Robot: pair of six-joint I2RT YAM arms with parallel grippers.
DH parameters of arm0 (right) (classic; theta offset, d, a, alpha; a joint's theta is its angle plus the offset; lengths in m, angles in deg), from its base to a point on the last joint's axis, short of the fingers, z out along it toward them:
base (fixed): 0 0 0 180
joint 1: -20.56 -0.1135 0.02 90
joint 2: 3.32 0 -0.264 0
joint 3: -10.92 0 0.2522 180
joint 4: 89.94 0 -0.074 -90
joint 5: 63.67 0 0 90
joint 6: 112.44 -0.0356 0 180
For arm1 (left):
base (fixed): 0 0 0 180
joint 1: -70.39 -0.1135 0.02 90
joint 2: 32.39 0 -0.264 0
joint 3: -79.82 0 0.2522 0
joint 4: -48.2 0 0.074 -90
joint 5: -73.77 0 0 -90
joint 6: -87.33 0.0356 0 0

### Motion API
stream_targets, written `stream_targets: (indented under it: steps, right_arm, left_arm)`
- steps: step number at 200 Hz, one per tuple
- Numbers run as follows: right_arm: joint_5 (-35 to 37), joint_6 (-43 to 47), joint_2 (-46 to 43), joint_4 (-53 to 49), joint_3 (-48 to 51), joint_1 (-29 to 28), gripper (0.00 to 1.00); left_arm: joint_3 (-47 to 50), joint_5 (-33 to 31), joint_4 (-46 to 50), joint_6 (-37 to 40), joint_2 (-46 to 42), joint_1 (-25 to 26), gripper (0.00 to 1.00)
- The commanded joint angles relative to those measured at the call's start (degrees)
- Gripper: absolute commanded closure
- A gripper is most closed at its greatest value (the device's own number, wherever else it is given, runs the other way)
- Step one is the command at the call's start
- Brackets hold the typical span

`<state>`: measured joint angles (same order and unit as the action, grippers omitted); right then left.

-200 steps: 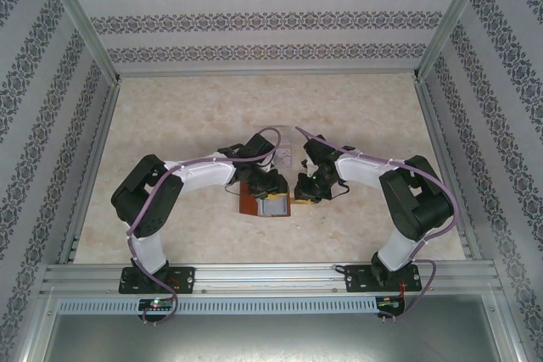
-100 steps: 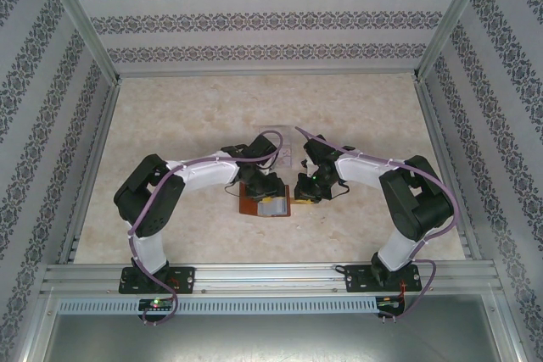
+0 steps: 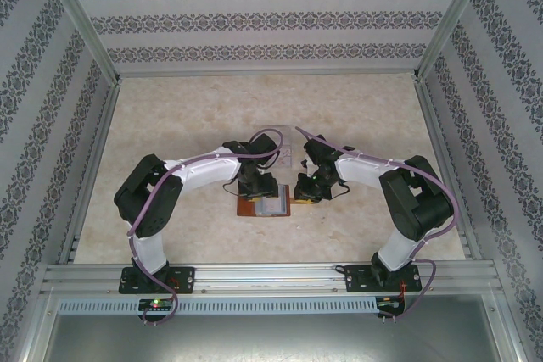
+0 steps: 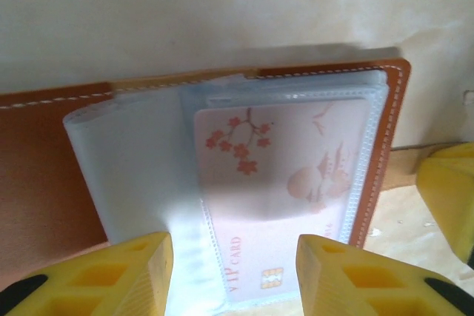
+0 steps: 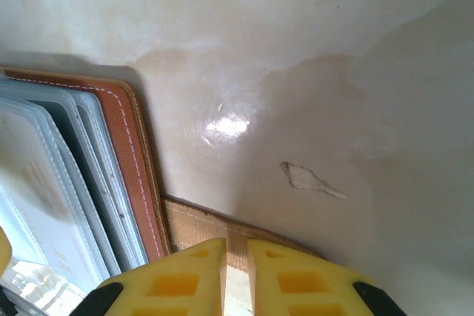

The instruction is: Take the credit cards out of the card holder

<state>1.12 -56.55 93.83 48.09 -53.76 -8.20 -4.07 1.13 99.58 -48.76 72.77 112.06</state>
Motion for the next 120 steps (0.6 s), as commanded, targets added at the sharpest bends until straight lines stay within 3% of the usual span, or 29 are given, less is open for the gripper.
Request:
stream_targets:
  steps: [1,89,120]
  right_arm:
    - [0.8,0.6,1.9,-0.2,1.8,-0.7,0.81]
    - [0.6,0.5,1.9,-0.4,1.5,-0.8,0.82]
    - [0.7,0.4,1.8,-0.4,1.5,-0.9,0.82]
  left_arm:
    - [-1.5,-4.7,6.1,1.4,-2.0,0.7,0.51]
    - [-2.2,-7.5,8.9,1.3,-3.9,0.7,0.52]
    - [-2.5,-8.1,9.1,1.3,-5.2,0.7,0.61]
